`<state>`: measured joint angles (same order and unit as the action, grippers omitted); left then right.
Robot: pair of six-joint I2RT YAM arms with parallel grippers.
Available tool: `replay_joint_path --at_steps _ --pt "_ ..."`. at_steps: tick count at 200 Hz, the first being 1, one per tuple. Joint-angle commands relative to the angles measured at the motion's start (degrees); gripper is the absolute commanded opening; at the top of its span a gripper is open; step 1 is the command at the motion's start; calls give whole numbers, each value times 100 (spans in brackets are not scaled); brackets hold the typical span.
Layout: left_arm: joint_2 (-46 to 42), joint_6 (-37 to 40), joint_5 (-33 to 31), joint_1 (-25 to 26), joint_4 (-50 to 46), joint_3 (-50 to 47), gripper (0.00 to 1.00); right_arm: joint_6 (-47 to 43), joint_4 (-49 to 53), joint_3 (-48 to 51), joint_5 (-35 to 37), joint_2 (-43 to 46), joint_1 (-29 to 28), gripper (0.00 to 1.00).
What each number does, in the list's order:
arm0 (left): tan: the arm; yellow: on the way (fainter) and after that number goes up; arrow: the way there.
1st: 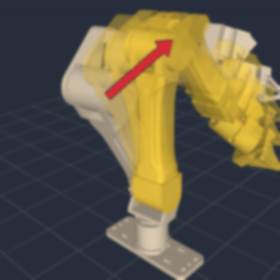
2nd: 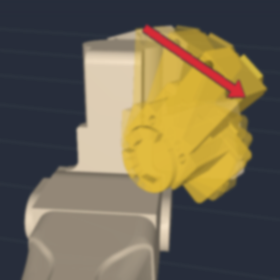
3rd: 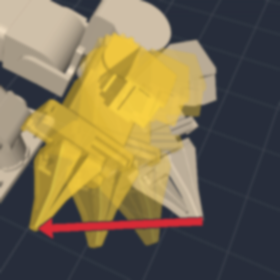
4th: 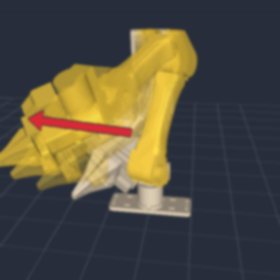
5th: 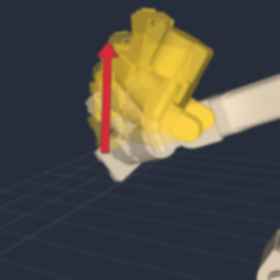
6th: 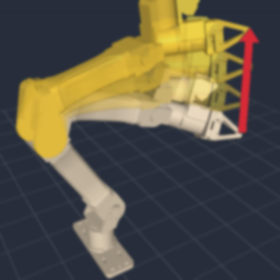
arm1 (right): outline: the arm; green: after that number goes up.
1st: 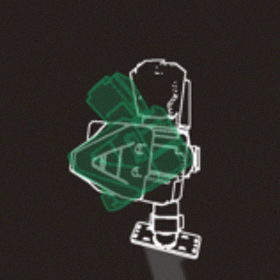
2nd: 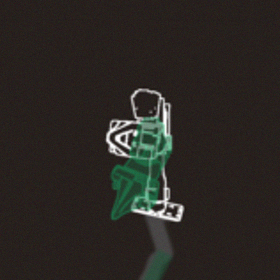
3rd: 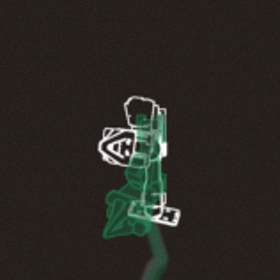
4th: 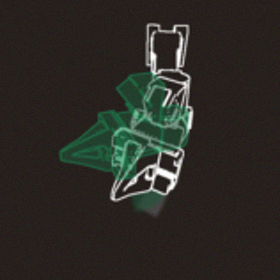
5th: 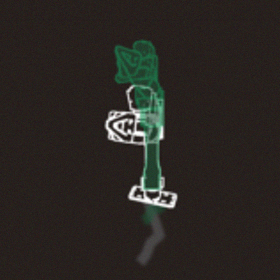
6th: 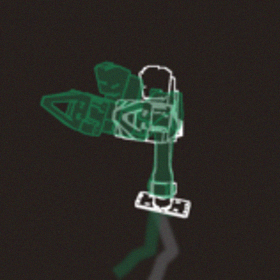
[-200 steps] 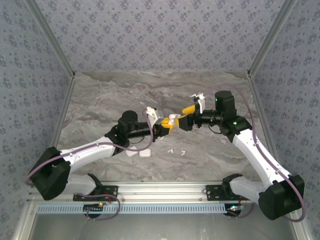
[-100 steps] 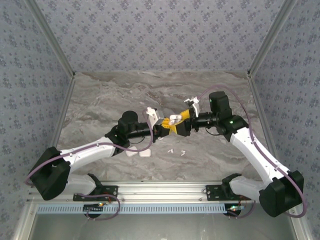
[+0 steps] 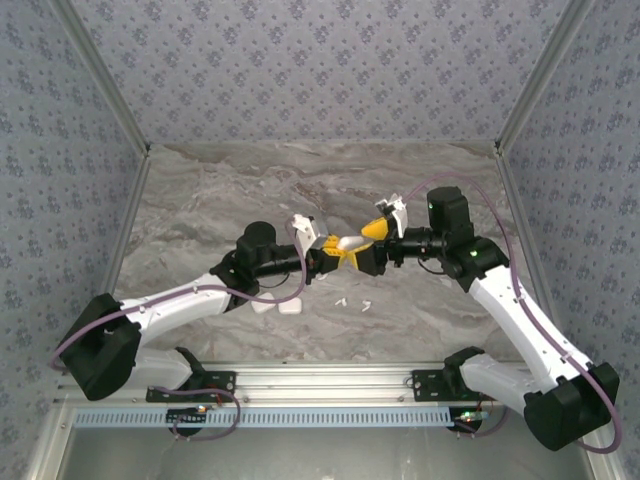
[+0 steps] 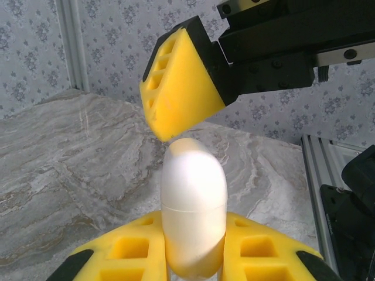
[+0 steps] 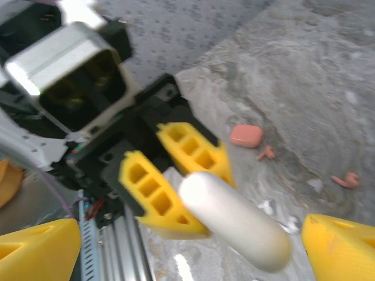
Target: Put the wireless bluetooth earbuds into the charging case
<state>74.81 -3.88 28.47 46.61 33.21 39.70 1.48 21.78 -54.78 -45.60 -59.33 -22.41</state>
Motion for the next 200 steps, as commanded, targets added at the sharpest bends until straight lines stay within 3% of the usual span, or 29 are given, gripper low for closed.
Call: replay_joint_path --at_steps 1,24,66,89,107,137,200 --pt "52 -296 -254 -125 -20 281 0 56 241 -85 1671 259 144 100" --pt "353 -933 -118 -560 -240 488 0 368 52 150 2782 480 297 100" --pt "1348 -1552 68 -1233 -1190 1332 0 865 -211 675 3301 615 406 100" --pt "2145 -1913 226 -1475 -1757 2063 0 986 -157 831 3475 634 413 100" --pt "2713 -2149 -162 -1540 -2200 2580 0 1004 -101 903 3590 685 413 100" --pt "3626 -2315 -296 -1558 -2767 3415 0 995 76 920 3714 687 422 100" --pt "4706 -2519 -416 -1559 -3166 4205 1 1063 -118 1172 3448 726 431 100"
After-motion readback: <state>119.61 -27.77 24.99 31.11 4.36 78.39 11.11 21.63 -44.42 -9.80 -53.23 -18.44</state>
